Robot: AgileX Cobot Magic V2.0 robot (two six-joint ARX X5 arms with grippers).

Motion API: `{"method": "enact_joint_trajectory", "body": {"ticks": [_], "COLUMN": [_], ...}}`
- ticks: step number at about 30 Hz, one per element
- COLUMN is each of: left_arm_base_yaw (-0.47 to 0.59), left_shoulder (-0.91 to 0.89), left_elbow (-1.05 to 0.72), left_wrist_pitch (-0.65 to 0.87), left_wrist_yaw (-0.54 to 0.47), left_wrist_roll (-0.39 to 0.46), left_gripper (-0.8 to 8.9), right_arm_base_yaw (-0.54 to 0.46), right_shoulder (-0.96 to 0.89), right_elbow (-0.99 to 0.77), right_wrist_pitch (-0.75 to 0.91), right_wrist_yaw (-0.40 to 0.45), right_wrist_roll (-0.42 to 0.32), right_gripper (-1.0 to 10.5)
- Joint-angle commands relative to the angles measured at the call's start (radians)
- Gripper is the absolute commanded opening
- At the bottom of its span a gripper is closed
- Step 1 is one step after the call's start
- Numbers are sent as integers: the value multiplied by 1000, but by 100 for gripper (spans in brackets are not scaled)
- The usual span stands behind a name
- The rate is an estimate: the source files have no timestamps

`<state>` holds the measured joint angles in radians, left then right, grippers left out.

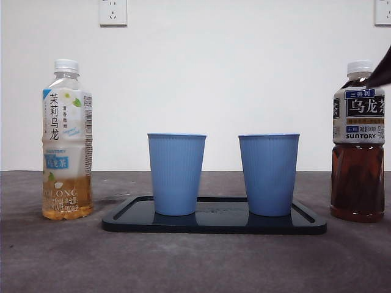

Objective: Pour the drink into the cup

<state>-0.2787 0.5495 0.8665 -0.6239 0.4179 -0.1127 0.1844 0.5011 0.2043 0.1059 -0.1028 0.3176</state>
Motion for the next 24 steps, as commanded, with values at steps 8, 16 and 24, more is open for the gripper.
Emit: {"method": "enact_joint_trajectory", "body": {"ticks": [8, 16, 24], "left_arm_base_yaw": [-32, -48, -58], "left_shoulder": [8, 8, 8], "left_elbow": [11, 11, 11], "left_wrist_pitch": [-13, -19, -20], "left_wrist_yaw": [2, 2, 2], "left_wrist_roll": [27, 29, 30], "left_gripper": [466, 466, 466], "right_arm_base_yaw": [5, 5, 3], "right_shoulder": [219, 430, 638], "right_elbow": [-49, -49, -47], "right_wrist_pitch": [268, 517, 745], "right_wrist_yaw": [0, 0, 0], "right_wrist_roll": [-80, -98, -102], "right_gripper": [553, 553, 552]}}
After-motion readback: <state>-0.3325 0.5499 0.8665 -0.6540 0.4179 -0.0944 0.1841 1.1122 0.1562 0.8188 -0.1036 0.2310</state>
